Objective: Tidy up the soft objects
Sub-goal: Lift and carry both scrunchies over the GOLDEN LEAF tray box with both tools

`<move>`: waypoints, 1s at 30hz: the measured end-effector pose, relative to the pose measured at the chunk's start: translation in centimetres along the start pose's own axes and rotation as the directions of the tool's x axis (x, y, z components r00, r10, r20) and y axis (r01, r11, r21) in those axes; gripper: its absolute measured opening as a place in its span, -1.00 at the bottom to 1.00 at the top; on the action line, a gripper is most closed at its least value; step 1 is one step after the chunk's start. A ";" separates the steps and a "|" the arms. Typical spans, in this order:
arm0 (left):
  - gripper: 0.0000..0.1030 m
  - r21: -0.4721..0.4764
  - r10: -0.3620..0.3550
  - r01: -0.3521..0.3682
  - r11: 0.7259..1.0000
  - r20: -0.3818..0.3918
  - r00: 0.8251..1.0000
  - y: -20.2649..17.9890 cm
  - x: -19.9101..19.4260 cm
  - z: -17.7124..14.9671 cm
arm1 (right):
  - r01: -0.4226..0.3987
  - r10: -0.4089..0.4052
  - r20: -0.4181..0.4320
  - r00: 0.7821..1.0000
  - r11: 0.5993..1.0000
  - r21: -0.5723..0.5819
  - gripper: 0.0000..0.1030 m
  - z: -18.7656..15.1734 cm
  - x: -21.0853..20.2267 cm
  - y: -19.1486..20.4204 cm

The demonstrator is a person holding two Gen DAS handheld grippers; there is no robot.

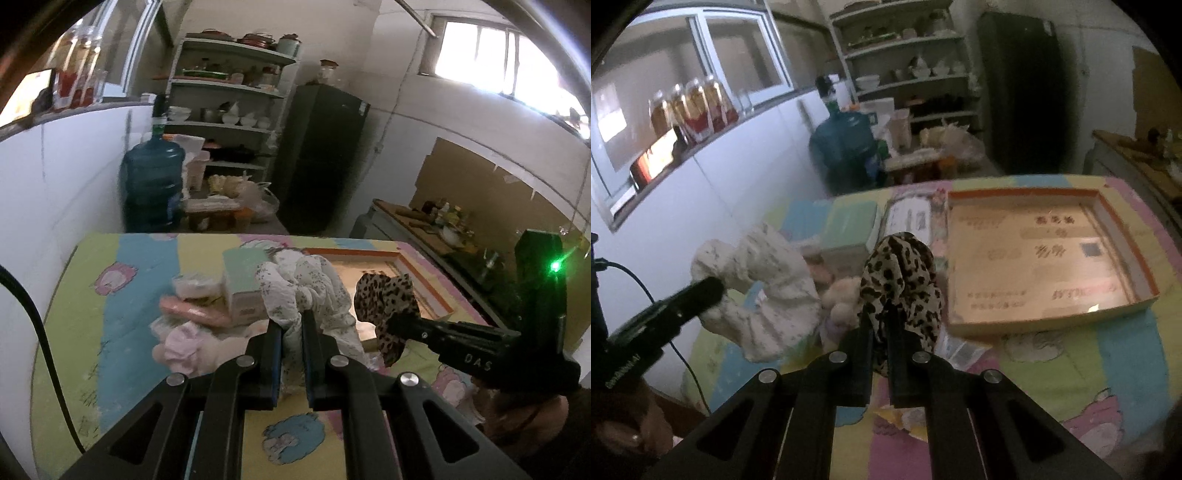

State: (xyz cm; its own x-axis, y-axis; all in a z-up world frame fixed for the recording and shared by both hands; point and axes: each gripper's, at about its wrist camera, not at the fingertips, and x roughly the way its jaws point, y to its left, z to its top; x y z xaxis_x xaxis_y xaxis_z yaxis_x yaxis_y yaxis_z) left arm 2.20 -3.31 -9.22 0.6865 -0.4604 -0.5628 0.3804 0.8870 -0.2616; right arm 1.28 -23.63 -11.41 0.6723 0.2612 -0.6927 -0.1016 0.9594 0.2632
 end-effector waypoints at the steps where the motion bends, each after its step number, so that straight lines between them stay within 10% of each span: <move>1: -0.80 0.006 -0.006 0.006 1.000 0.002 1.000 -0.4 0.2 0.3 | 0.004 -0.004 0.009 1.000 1.000 0.004 -0.90 0.3 -0.4 -0.3; 30: -0.80 0.040 -0.142 0.148 0.988 -0.118 0.983 -15.9 17.8 4.8 | 0.103 -0.109 0.043 0.993 0.988 0.115 -0.90 5.4 -3.3 -20.3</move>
State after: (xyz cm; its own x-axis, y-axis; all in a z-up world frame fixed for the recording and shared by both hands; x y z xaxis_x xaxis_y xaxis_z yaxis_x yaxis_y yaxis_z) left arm 11.38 -25.77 -11.29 0.5475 -0.5748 -0.6081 0.5024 0.8070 -0.3104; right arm 5.07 -44.52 -10.80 0.7102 0.1504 -0.6878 0.0537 0.9625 0.2658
